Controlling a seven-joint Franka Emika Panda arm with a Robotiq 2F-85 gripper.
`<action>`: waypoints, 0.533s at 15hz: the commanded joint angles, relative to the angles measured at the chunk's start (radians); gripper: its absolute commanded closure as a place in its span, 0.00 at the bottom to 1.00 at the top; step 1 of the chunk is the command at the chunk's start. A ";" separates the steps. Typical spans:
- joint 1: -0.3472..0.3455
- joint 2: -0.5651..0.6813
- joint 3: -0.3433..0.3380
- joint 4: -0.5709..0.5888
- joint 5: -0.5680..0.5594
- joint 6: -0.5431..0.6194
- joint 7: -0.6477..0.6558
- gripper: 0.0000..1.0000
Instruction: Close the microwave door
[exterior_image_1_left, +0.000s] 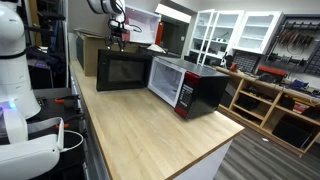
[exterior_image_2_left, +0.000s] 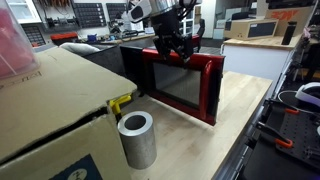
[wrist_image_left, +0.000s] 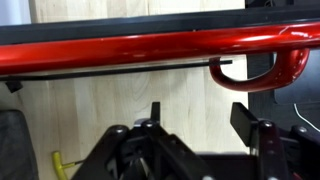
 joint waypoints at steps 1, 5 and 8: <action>-0.003 -0.019 -0.001 -0.033 -0.062 -0.013 -0.034 0.57; -0.004 -0.028 -0.008 -0.046 -0.159 -0.029 -0.017 0.88; -0.011 -0.038 -0.017 -0.067 -0.217 -0.021 -0.017 1.00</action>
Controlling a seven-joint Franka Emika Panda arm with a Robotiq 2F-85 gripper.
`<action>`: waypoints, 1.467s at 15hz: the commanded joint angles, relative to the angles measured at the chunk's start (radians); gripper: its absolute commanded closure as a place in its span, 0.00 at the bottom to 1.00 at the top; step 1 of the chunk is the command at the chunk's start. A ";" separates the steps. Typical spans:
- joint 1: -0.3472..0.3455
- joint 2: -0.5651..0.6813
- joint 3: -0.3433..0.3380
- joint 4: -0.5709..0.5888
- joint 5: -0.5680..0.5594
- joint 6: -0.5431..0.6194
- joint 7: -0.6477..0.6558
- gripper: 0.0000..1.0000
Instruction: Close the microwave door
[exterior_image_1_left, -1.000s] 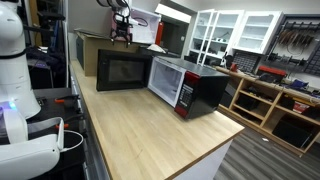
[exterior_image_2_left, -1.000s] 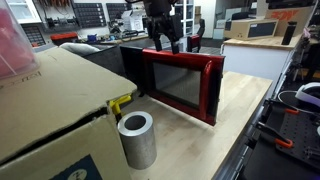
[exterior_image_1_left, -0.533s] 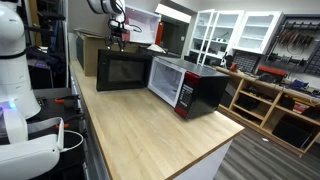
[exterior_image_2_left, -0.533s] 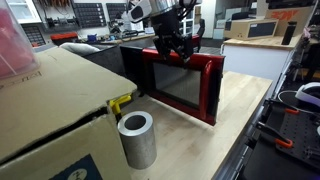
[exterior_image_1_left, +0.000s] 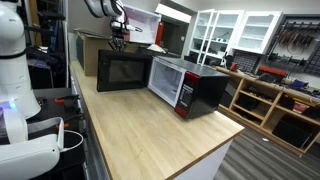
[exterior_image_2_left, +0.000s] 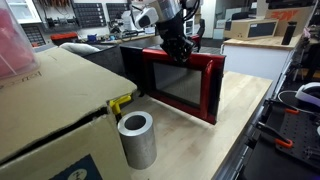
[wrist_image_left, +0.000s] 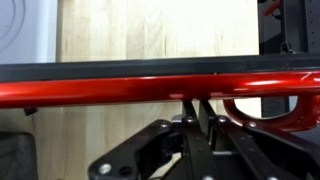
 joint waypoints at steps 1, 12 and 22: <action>-0.011 -0.040 -0.015 -0.045 -0.068 -0.002 -0.018 1.00; -0.087 -0.039 -0.084 -0.123 -0.272 0.129 -0.080 1.00; -0.142 -0.048 -0.129 -0.147 -0.520 0.320 -0.242 1.00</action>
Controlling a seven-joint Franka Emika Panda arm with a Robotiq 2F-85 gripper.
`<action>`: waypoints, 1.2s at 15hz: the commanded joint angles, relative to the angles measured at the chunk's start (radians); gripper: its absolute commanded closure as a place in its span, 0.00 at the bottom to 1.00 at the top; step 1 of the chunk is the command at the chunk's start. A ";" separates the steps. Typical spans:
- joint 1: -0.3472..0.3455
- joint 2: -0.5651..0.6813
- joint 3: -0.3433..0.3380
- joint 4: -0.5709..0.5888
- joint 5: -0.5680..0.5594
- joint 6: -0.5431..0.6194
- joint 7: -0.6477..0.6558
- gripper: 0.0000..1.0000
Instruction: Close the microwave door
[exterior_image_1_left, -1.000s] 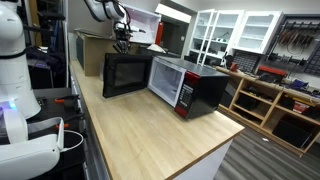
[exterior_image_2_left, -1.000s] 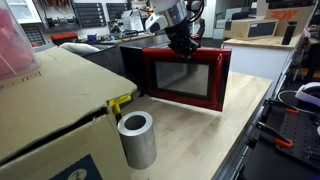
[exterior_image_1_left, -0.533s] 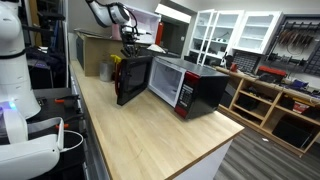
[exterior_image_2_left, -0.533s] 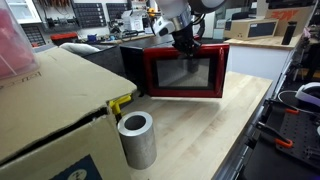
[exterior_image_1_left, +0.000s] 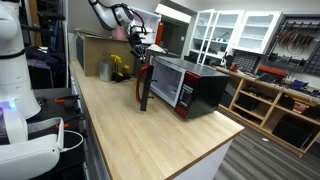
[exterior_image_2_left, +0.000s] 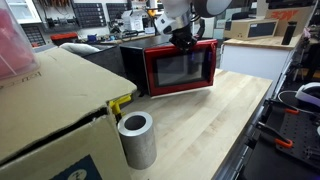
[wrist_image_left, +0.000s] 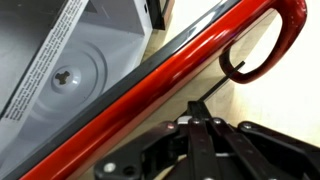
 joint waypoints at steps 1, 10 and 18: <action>-0.016 -0.024 -0.016 -0.030 -0.091 0.076 -0.073 1.00; -0.126 0.128 -0.115 0.107 -0.359 0.301 -0.263 1.00; -0.183 0.265 -0.126 0.270 -0.386 0.411 -0.385 1.00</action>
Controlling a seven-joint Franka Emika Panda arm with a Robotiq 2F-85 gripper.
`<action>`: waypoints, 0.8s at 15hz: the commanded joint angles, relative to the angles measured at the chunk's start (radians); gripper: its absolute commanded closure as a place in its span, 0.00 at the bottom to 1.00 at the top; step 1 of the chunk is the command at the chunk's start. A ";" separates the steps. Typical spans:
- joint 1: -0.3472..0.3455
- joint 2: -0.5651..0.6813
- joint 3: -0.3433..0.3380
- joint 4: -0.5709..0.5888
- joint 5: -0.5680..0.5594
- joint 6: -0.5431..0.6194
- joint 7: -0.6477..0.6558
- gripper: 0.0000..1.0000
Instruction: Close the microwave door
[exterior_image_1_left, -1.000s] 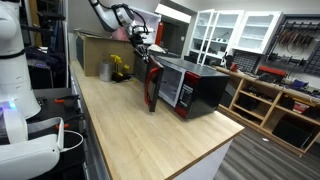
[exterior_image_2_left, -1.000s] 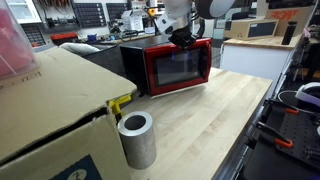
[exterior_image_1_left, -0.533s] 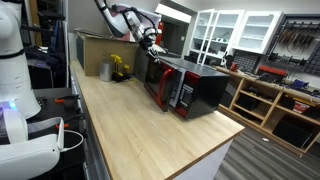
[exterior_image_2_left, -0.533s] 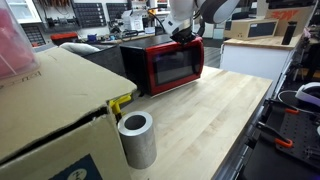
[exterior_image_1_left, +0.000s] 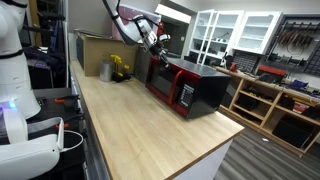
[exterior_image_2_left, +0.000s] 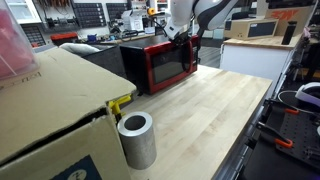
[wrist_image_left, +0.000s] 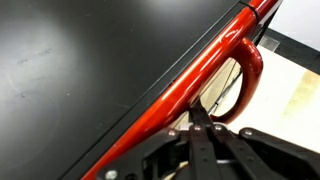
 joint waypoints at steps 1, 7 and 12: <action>-0.042 0.042 0.018 0.086 0.115 0.072 -0.187 1.00; -0.294 -0.076 0.360 0.000 0.562 -0.059 -0.293 0.80; -0.521 -0.166 0.687 0.068 0.935 -0.309 -0.222 0.41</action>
